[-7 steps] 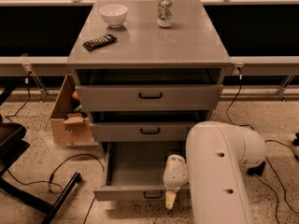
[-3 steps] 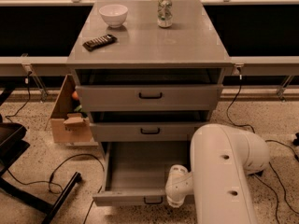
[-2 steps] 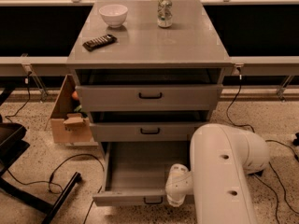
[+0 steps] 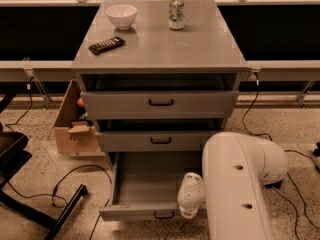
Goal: Open bottom drawer
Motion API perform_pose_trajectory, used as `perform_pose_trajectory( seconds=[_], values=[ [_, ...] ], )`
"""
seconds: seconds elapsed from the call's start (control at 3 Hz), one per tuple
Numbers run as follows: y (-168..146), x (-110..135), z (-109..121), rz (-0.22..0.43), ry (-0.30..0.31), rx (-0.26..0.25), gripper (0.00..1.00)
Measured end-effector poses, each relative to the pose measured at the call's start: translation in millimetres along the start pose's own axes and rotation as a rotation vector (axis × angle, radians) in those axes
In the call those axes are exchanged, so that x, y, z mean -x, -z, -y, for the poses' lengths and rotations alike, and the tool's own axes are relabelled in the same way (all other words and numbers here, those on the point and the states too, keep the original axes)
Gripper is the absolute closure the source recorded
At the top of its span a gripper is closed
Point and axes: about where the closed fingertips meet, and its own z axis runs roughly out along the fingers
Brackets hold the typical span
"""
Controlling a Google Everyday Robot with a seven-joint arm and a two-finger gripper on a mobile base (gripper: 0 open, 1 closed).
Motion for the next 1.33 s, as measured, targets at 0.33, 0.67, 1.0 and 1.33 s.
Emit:
perform_pose_trajectory(
  seconds=[0.33, 0.67, 1.0, 1.33],
  values=[
    [0.3, 0.2, 5.4, 0.0, 0.0, 0.0, 1.0],
    [1.3, 0.3, 12.0, 0.0, 0.0, 0.0, 0.8],
    [2.1, 0.4, 13.7, 0.0, 0.0, 0.0, 0.57],
    [2.1, 0.4, 13.7, 0.0, 0.0, 0.0, 0.34]
  ],
)
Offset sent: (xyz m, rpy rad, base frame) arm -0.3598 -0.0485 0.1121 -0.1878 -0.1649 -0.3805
